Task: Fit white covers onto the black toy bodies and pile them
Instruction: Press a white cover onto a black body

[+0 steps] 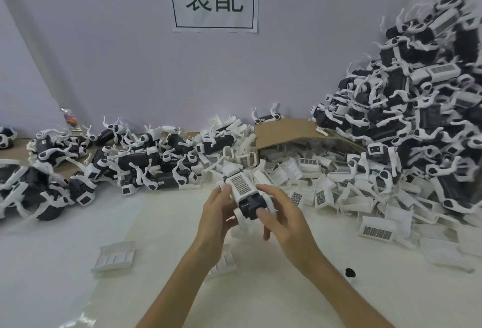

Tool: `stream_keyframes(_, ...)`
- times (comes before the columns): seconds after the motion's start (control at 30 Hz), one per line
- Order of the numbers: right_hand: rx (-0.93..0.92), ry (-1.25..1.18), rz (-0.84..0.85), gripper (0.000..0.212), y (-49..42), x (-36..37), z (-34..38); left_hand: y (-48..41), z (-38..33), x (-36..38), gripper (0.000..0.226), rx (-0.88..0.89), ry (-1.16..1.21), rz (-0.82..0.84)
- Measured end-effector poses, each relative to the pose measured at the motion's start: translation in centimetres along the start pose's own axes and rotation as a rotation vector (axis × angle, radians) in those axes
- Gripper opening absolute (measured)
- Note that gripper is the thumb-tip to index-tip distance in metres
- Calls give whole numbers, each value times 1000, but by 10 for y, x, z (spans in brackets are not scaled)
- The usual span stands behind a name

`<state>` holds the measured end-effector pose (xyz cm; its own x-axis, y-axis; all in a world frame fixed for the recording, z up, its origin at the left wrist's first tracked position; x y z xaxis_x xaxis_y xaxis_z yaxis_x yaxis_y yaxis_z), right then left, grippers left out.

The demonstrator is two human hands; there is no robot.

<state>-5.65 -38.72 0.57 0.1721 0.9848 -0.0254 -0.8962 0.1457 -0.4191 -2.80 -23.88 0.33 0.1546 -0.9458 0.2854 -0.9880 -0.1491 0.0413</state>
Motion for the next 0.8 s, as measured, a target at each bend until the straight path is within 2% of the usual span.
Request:
stream_keyframes(0.2,163,-125,-35,42,-8,-6,-1,3,-3,1,25,176,-89,-59)
stream_keyframes(0.3,204,-182,-70,31,-10,-9,1,5,-7,-1,17,290,-62,-182)
stream_keyframes(0.4,341,-288,-43,27,-15,-14,5,4,-11,-11,15,368,-52,-338)
stream_keyframes(0.53,615,-298,41,17,-28,-22,15,-4,-16,-30,18,294,56,-524)
stream_keyframes(0.6,653,-305,-3,19,-54,-32,36,-7,-16,-37,19,216,111,-566)
stream_keyframes(0.63,621,-342,-57,25,-74,-44,53,-8,-16,-39,20,189,128,-572)
stream_keyframes(0.7,441,-321,-222,41,-132,-79,106,-9,-15,-39,23,161,144,-560)
stream_keyframes(0.77,179,-302,-458,39,-186,-116,174,-9,-12,-36,24,151,139,-530)
stream_keyframes(0.8,105,-344,-570,35,-208,-132,199,-9,-9,-34,23,147,132,-515)
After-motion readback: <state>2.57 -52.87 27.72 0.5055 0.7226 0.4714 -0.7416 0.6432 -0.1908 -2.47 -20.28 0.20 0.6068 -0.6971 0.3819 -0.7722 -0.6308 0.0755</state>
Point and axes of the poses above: each hand's wrist, its own y-axis away from the middle knuckle, its own x-axis out of the palm, z = x × y, the point moved 3 cm from there along -y, towards the middle knuckle, and after that the axes turned 15 degrees about -z, right-handed, at the moved point
